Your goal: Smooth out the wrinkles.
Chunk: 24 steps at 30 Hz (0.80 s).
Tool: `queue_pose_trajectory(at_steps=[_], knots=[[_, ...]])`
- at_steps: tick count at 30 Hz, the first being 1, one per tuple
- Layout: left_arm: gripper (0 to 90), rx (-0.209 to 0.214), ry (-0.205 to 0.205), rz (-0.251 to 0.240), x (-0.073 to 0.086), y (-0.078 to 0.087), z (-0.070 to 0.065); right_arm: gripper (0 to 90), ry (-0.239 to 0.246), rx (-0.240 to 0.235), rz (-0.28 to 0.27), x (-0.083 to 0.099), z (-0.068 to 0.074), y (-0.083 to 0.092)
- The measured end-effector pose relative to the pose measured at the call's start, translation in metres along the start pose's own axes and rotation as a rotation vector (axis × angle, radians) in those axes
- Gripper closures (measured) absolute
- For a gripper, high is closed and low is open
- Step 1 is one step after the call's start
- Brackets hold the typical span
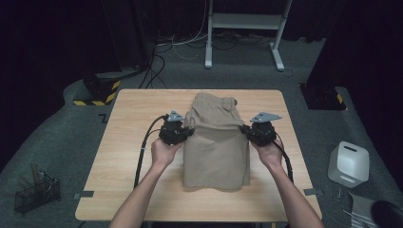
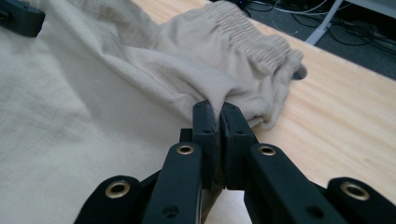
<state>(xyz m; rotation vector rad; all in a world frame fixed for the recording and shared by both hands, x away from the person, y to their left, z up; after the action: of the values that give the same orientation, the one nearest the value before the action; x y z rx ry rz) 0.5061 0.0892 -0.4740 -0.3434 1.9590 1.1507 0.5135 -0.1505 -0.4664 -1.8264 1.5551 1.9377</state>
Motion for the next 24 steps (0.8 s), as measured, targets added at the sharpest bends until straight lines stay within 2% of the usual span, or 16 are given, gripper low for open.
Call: queue_pose_trajectory(at_steps=[1,3,4,8,9,11,12,15,16,17,19,20,21,22,23,24], knots=[[84.0,0.0,0.004,-0.003,-0.004,-0.001,0.001,86.2,-0.004,0.01,-0.002,-0.007,-0.006,-0.001],[84.1,-0.008,0.009,-0.017,-0.011,-0.003,0.004,86.2,-0.006,0.014,-0.002,-0.009,-0.008,-0.002],[84.1,-0.01,0.019,-0.022,-0.014,-0.003,0.005,86.2,-0.002,0.031,-0.007,-0.015,-0.012,-0.003],[84.2,-0.035,-0.02,-0.027,-0.013,0.003,0.002,86.2,0.009,0.043,-0.028,-0.021,-0.011,0.002],[84.1,-0.021,-0.018,-0.036,-0.008,0.012,-0.003,86.2,0.022,0.042,-0.041,-0.021,-0.005,0.009],[84.1,-0.009,-0.011,-0.045,-0.006,0.016,-0.005,86.2,0.031,0.04,-0.049,-0.021,-0.002,0.012],[84.1,0.002,-0.018,-0.052,0.0,0.026,-0.012,86.2,0.043,0.04,-0.067,-0.018,0.006,0.02],[84.1,0.022,-0.039,-0.06,0.008,0.04,-0.024,86.2,0.038,0.03,-0.107,-0.012,0.02,0.035],[84.1,0.022,-0.039,-0.06,0.008,0.04,-0.024,86.2,0.038,0.03,-0.107,-0.012,0.02,0.035],[84.1,0.033,-0.057,-0.062,0.013,0.048,-0.031,86.2,0.042,0.021,-0.126,-0.006,0.029,0.045],[84.1,0.062,-0.041,-0.075,0.02,0.062,-0.042,86.2,0.048,0.012,-0.14,-0.002,0.038,0.055],[84.2,0.062,-0.041,-0.075,0.02,0.062,-0.042,86.2,0.048,0.012,-0.14,-0.002,0.038,0.055],[84.1,0.077,-0.047,-0.084,0.024,0.07,-0.05,86.2,0.045,-0.007,-0.165,0.002,0.05,0.071],[84.2,0.105,-0.065,-0.094,0.031,0.086,-0.066,86.2,0.043,-0.014,-0.177,0.003,0.054,0.077],[84.2,0.124,-0.065,-0.098,0.034,0.093,-0.073,86.2,0.046,-0.021,-0.196,0.004,0.061,0.088],[84.2,0.124,-0.065,-0.098,0.034,0.093,-0.073,86.2,0.046,-0.021,-0.196,0.004,0.061,0.088]])
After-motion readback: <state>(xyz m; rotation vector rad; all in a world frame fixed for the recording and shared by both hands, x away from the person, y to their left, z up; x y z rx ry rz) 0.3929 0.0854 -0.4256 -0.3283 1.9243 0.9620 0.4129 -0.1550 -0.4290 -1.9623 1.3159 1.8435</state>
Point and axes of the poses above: each handheld gripper's, and its own axes: y roughly backward along the jaws, x roughly out of its underside, z roughly to its left, the point moved 8 cm from there along -y, roughly forward along the jaws, and after that the axes turned 11 degrees about y, right-handed, at the moved point
